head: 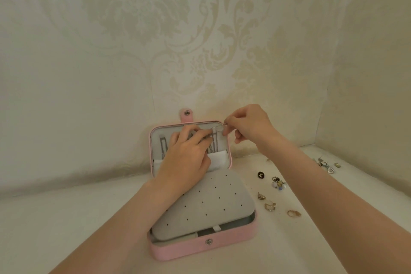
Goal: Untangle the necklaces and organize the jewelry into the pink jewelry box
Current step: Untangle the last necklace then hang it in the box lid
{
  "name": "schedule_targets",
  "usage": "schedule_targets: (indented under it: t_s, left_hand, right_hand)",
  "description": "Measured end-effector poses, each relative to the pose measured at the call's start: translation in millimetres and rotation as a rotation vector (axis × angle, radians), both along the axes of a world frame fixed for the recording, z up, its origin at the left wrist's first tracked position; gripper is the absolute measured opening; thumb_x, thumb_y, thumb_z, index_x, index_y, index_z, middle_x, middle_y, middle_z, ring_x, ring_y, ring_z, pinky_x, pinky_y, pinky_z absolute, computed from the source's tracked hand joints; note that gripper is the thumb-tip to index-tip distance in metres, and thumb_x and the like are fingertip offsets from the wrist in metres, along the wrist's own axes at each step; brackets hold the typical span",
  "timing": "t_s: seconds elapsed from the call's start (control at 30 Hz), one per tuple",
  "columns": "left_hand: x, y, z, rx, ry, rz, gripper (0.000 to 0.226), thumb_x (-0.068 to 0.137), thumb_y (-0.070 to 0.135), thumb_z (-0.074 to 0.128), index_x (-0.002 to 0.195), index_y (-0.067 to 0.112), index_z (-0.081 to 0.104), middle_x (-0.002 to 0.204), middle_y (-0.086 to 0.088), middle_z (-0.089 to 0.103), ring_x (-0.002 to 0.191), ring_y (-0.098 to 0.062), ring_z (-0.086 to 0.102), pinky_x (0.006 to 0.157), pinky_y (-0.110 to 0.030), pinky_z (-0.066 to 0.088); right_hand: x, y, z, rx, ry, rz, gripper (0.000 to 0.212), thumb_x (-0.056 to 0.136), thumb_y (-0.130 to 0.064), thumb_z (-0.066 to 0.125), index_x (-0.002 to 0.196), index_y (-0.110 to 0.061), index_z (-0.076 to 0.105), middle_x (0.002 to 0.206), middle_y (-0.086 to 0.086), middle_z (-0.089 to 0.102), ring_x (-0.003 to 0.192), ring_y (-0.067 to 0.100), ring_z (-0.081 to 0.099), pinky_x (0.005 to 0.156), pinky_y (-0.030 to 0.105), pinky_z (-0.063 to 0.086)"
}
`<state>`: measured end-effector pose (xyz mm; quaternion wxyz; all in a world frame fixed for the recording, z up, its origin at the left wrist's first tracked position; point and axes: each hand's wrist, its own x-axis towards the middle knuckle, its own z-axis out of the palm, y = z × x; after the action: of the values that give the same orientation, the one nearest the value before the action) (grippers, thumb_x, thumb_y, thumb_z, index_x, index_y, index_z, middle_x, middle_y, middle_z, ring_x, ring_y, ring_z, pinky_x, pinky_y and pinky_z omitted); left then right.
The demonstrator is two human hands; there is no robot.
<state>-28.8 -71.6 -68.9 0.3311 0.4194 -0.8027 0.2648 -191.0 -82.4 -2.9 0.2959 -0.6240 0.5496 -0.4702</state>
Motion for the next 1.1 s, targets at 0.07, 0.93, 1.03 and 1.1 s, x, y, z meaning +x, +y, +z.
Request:
schedule_targets:
  t_s: [0.07,0.93,1.03,1.1]
  left_hand:
    - [-1,0,0,-0.017,0.049,-0.023,0.04,0.072,0.019,0.041,0.098,0.013,0.071,0.106,0.005,0.067,0.102,-0.017,0.042,0.075,-0.034,0.042]
    - [-26,-2,23,0.351,0.693,0.153,0.028,0.09,0.03,0.056,0.067,0.016,0.065,0.052,0.002,0.049,0.05,-0.01,0.041,0.049,-0.028,0.029]
    - [-27,-2,26,0.31,0.569,0.258,0.032,0.094,0.035,0.05,0.072,0.015,0.064,0.056,0.004,0.051,0.052,-0.012,0.044,0.045,-0.025,0.026]
    - [-28,-5,29,0.281,0.422,0.329,0.033,0.095,0.036,0.047,0.078,0.015,0.066,0.07,0.0,0.059,0.06,-0.018,0.053,0.046,-0.028,0.028]
  right_hand:
    - [-4,2,-3,0.015,0.141,-0.008,0.018,0.087,0.001,0.05,0.085,0.001,0.068,0.067,0.009,0.069,0.036,0.011,0.046,0.044,0.02,0.047]
    - [12,-16,-17,-0.292,0.63,-0.071,0.032,0.096,-0.029,0.046,0.068,-0.014,0.048,0.072,0.006,0.052,0.072,0.027,0.05,0.062,0.031,0.036]
    - [10,-16,-16,-0.267,0.644,-0.104,0.041,0.096,-0.029,0.044,0.057,-0.021,0.035,0.07,0.005,0.048,0.07,0.026,0.047,0.061,0.032,0.034]
    - [9,-16,-14,-0.261,0.676,-0.133,0.041,0.096,-0.029,0.043,0.056,-0.023,0.031,0.072,0.006,0.048,0.071,0.026,0.046,0.061,0.031,0.032]
